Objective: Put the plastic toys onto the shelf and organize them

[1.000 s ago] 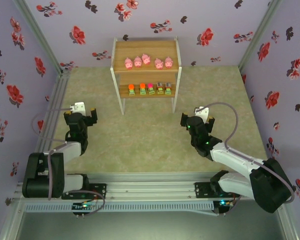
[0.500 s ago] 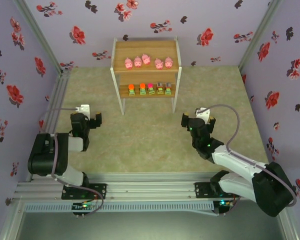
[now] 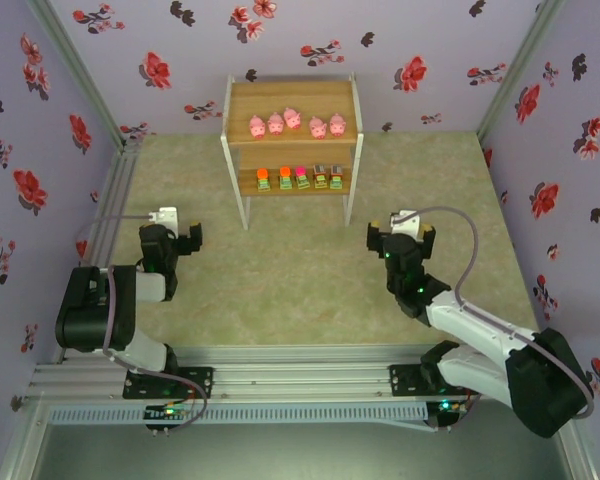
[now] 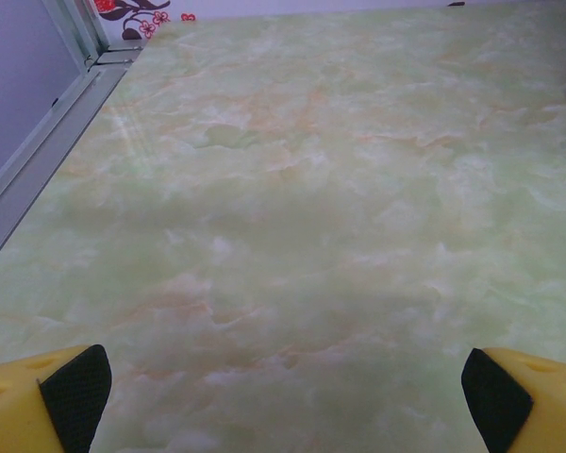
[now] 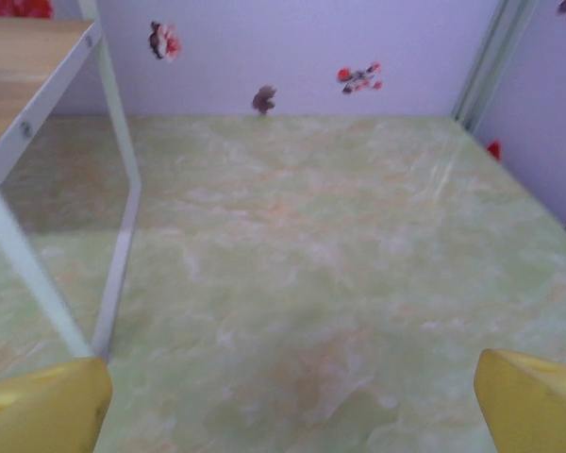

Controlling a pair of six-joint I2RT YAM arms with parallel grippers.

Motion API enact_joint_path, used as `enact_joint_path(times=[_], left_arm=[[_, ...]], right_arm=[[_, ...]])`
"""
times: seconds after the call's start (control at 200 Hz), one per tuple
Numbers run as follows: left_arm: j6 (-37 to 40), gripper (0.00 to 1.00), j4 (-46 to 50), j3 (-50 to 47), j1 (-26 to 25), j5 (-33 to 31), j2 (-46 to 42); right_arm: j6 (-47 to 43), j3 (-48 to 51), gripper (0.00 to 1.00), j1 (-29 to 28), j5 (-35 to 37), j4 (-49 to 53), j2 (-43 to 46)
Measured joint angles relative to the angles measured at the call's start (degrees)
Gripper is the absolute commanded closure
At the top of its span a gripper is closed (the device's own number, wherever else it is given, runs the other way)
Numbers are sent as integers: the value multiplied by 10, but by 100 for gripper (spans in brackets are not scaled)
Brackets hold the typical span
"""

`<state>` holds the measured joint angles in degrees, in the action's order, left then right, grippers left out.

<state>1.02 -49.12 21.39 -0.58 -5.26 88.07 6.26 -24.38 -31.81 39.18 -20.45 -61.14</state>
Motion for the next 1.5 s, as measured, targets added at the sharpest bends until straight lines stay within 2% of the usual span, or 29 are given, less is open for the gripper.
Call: enact_joint_path(times=[0.195,0.335,0.55,0.75,0.95,1.285,1.5], left_arm=[[0,0,0,0,0,0,0],[0,0,0,0,0,0,0],[0,0,0,0,0,0,0],[-2,0,0,0,0,0,0],[-2,0,0,0,0,0,0],[-2,0,0,0,0,0,0],[-2,0,0,0,0,0,0]], right_arm=[[-38,-23,1,104,-17,-17,-57],[-59,-10,1,147,-46,-74,-103],[-83,-9,1,184,-88,-146,-178],[-82,7,1,210,-131,-198,-193],[-60,35,1,269,-200,-273,-254],[-35,30,1,314,-317,-288,-279],[-30,27,1,318,-339,-289,-279]])
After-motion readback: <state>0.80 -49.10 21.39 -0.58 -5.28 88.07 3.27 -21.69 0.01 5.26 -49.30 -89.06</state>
